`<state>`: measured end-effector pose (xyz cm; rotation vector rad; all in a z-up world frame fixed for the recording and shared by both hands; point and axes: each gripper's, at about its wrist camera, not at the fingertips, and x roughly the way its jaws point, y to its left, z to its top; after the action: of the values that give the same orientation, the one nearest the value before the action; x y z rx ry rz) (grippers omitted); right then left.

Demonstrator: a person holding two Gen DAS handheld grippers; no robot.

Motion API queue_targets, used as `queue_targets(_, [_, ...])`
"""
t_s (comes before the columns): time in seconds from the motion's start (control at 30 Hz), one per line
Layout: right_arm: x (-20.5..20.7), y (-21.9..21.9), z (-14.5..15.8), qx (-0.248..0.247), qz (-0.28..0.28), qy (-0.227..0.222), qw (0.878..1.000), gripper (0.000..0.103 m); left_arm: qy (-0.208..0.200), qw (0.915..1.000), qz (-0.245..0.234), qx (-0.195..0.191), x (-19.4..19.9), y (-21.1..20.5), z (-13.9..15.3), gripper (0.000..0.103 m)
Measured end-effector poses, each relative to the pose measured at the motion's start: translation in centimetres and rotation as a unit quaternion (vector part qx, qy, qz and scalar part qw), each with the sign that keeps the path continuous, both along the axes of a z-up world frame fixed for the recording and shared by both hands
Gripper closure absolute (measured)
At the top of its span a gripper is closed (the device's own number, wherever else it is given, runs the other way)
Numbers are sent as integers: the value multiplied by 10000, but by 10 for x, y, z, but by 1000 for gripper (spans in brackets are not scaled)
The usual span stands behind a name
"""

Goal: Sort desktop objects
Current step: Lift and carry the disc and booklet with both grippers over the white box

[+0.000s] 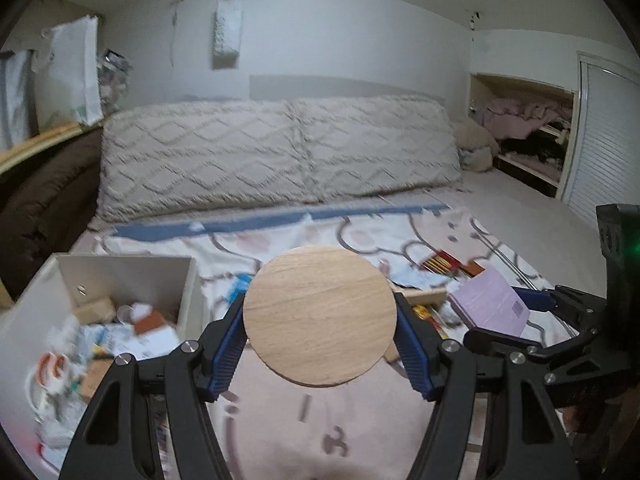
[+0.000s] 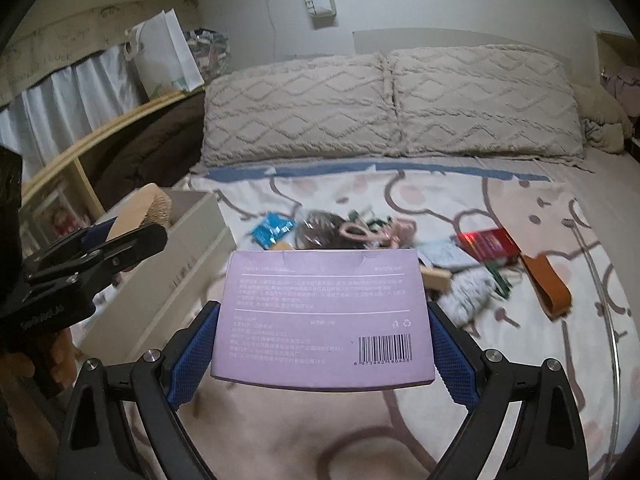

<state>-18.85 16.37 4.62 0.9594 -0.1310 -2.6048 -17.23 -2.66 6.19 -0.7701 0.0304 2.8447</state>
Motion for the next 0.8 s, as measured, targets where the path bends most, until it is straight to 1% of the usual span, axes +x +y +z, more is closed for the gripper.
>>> queue_targets(0.13, [-10,-17,9,-76,20,-8,10000,6,49,9996,262,32,-1,-27,4,35])
queue_targets(0.23, [-14,-32,17,-150,30,20,9999,6,41,9991,381,167,-1,-46,5,35])
queue_targets(0.47, [-22,-76,34,-265,314,42,9991,6,38,9969,742,270,0,-85,7,35])
queue_targets(0.53, [-24,-87,36,-272,396,30,9988,6,20,9960,839,320,2,-98,7,35])
queue_targets(0.67, [-27,-111,38,-276,559,-22,9981,6,70,9944,1014,294,7,-117,7,35])
queue_targets(0.8, [-32,-132,36,-259,685,-151,9972,6,67,9925,1169,339,11,-138,8,35])
